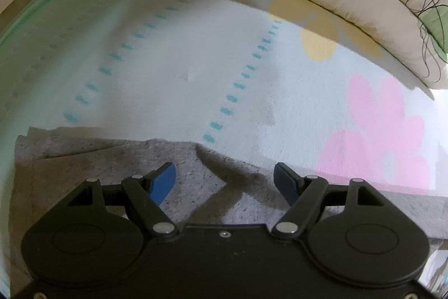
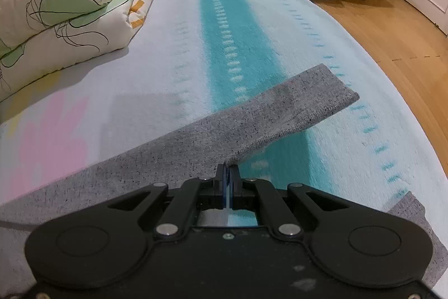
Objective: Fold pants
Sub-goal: 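Lift the cuff with the right tool while the left tool grasps the waistband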
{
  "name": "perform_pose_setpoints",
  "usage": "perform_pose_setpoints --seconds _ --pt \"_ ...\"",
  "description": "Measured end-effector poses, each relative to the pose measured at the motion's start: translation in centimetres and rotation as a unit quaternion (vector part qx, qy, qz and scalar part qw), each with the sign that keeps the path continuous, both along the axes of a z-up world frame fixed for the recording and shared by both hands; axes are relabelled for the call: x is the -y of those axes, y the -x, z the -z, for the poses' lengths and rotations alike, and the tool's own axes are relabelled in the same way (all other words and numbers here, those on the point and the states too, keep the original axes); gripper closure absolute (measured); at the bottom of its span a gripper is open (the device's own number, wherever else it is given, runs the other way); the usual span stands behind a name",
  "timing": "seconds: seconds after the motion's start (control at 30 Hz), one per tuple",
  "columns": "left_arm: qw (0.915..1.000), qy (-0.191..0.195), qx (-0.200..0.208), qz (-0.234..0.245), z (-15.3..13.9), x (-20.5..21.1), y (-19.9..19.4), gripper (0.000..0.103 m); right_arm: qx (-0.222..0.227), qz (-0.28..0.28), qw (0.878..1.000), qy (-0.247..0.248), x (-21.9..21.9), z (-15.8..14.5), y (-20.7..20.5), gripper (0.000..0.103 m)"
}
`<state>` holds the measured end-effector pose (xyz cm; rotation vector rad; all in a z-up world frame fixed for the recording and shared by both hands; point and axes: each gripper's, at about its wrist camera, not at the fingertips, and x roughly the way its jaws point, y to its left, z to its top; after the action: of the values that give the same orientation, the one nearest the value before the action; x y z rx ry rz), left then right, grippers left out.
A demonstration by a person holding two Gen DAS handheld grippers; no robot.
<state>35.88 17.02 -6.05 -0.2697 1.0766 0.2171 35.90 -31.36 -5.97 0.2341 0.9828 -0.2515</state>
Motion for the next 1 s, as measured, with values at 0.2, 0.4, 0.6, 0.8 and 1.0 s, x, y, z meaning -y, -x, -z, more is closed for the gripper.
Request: perform_pose_setpoints --seconds 0.2,0.4,0.6,0.8,1.0 --pt "0.9997 0.000 -0.025 -0.004 1.2 0.7 -1.5 0.027 0.004 -0.002 1.000 -0.008 0.4 -0.1 0.6 0.101" --pt "0.9970 0.049 -0.045 -0.039 2.1 -0.3 -2.2 0.073 0.008 0.002 1.000 -0.018 0.6 -0.2 0.8 0.101" --pt "0.9962 0.077 -0.015 -0.037 0.0 -1.1 0.5 0.098 0.014 0.004 1.000 -0.027 0.8 -0.8 1.3 0.101" --pt "0.9986 0.046 0.013 -0.021 -4.3 1.3 4.9 0.099 0.031 0.009 0.999 -0.036 1.5 -2.8 3.3 0.101" --pt "0.9990 0.023 0.038 -0.005 -7.4 3.4 11.1 0.099 0.040 0.016 0.998 -0.045 3.2 -4.8 7.1 0.101"
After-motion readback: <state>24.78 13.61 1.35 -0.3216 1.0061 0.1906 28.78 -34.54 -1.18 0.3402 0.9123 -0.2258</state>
